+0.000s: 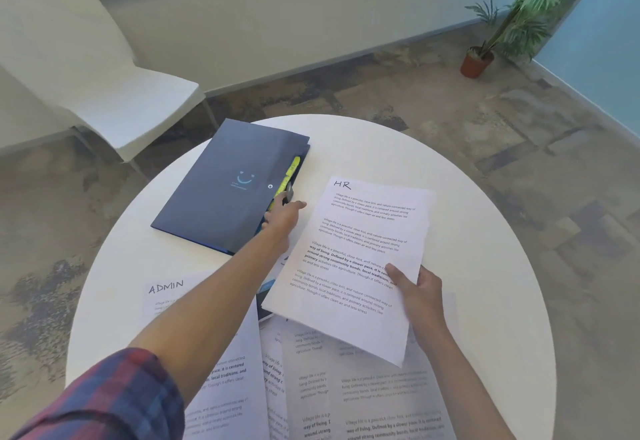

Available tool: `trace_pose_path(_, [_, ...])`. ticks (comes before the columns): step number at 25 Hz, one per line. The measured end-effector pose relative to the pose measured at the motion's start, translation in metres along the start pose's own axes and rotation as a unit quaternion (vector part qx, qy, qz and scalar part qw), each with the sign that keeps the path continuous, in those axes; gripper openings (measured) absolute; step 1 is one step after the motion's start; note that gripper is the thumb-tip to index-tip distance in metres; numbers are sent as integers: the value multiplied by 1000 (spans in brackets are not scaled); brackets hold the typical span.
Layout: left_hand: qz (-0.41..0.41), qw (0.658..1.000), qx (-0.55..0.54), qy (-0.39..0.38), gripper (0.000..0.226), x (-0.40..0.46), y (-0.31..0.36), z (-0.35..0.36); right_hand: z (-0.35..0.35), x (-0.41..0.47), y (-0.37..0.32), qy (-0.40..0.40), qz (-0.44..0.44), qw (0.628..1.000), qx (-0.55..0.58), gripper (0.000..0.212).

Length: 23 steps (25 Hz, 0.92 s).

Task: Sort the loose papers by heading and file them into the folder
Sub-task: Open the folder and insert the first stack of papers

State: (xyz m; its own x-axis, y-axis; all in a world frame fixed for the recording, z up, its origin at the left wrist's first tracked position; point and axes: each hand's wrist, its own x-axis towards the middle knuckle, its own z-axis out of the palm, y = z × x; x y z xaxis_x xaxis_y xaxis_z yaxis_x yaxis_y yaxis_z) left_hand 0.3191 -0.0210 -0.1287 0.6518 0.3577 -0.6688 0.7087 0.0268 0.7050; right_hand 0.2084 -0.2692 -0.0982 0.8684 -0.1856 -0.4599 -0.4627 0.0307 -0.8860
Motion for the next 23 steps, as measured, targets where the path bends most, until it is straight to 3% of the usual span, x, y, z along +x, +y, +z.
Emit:
trace_pose_path(4, [4,999,37,-3,55,-9,9,2,1,-1,-6,-1,-6,1000,2,12])
trace_pose_path(8, [56,978,200,20,56,-23,10,4,1,-2,-9,-1,-11,1000,5,12])
trace_pose_path(11, [266,888,345,145,39,-23,3,-7,2,-2,-9,-2,-12,1000,7,11])
trace_pose_path(13, [329,834,393,202,33,-12,1,-21,2,-2,-9,-6,-13,1000,7,11])
trace_pose_path(16, [284,824,453,187,46,10,2,-44,3,-1,-10,-9,-13,1000,5,12])
trace_pose_path(20, [174,854,473,127,98,32,4,-69,5,3,-11,-6,-14,1000,1,10])
trace_pose_path(23, [139,853,493,100,101,34,6,-75,7,4,-10,-9,-13,1000,-1,11])
